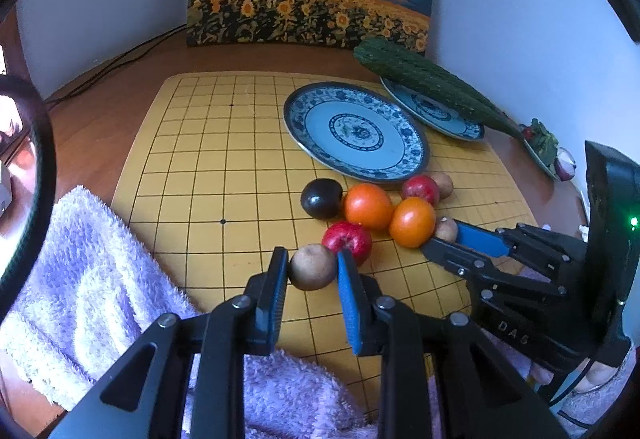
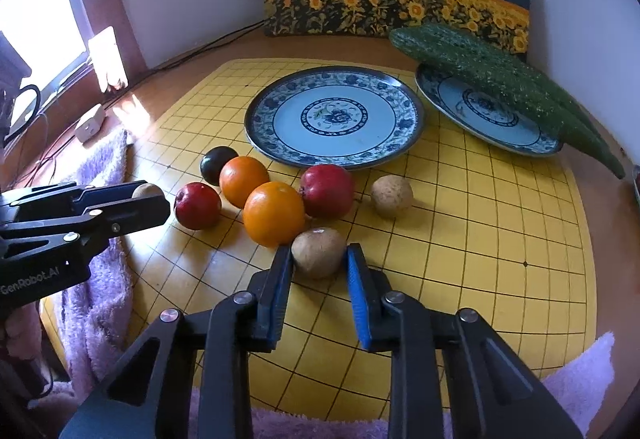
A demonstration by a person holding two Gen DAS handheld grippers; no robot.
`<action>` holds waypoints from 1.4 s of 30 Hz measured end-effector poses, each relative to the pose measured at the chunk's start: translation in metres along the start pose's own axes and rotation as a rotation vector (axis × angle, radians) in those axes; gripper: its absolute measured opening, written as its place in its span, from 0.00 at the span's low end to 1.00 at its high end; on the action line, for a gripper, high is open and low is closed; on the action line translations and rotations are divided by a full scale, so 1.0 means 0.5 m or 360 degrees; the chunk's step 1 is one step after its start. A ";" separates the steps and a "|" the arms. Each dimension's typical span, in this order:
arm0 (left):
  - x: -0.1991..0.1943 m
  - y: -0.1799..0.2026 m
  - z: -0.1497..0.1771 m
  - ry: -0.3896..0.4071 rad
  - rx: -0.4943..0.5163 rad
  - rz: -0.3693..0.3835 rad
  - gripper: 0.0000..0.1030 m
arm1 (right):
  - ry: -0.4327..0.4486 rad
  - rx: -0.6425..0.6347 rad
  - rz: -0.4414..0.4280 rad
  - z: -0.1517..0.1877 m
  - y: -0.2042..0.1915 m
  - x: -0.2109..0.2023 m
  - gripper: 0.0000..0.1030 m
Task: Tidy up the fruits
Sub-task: 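Lift the potato with the right tool and carry it over the empty plate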
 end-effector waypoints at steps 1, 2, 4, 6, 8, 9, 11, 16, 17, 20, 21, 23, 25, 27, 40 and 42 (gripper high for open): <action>-0.001 0.003 -0.002 0.0000 0.0006 0.0003 0.25 | 0.0004 0.0002 0.0000 0.000 0.001 -0.002 0.28; -0.001 0.006 -0.004 0.0000 0.0011 0.0006 0.25 | 0.0012 0.0012 -0.0004 0.000 0.003 -0.006 0.28; -0.003 0.011 -0.008 0.0001 0.0020 0.0014 0.25 | 0.0023 0.0022 -0.0006 -0.001 0.006 -0.012 0.28; -0.005 0.017 -0.015 0.0005 0.0025 0.0029 0.25 | 0.0037 0.0024 -0.0009 -0.004 0.008 -0.020 0.28; -0.007 0.021 -0.021 0.0012 0.0027 0.0039 0.25 | 0.0053 0.0019 -0.0016 -0.008 0.009 -0.029 0.28; -0.008 0.023 -0.026 0.0017 0.0027 0.0047 0.25 | 0.0062 0.0014 -0.0022 -0.012 0.009 -0.035 0.28; -0.008 0.027 -0.036 0.0023 0.0025 0.0060 0.25 | 0.0080 0.0008 -0.0027 -0.020 0.009 -0.043 0.28; -0.009 0.029 -0.071 0.0053 0.0021 0.0068 0.25 | 0.0092 0.0010 -0.0040 -0.044 0.017 -0.058 0.28; -0.009 0.029 -0.080 0.0054 0.0017 0.0075 0.25 | 0.0092 0.0017 -0.0050 -0.049 0.020 -0.060 0.28; -0.008 0.028 -0.100 0.0071 0.0021 0.0082 0.25 | 0.0085 0.0021 -0.0057 -0.066 0.026 -0.063 0.28; -0.007 0.029 -0.107 0.0083 0.0027 0.0077 0.25 | 0.0083 0.0013 -0.0046 -0.074 0.027 -0.064 0.28; -0.004 0.030 -0.121 0.0091 0.0042 0.0059 0.25 | 0.0081 0.0008 -0.0036 -0.089 0.031 -0.065 0.28; 0.003 0.033 -0.134 0.0091 0.0057 0.0052 0.25 | 0.0076 0.0020 -0.0032 -0.104 0.037 -0.065 0.28; 0.010 0.038 -0.146 0.0103 0.0082 0.0021 0.25 | 0.0056 0.0033 -0.0023 -0.120 0.042 -0.060 0.28; 0.115 0.053 -0.214 0.0015 0.0084 0.0090 0.25 | -0.0035 0.0127 -0.0133 -0.185 0.089 0.014 0.28; 0.131 0.052 -0.225 0.0011 0.0078 0.0074 0.25 | -0.0035 0.0120 -0.0125 -0.193 0.094 0.027 0.28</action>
Point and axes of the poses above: each gripper's, at about its wrist camera, not at the fingertips, and x roughly the way its jaws point, y to its right, z to its underside, the point moved 1 cm from there along x, roughly the way its jaws point, and after that the axes turned 3 degrees about -z, right-handed, at the moved point
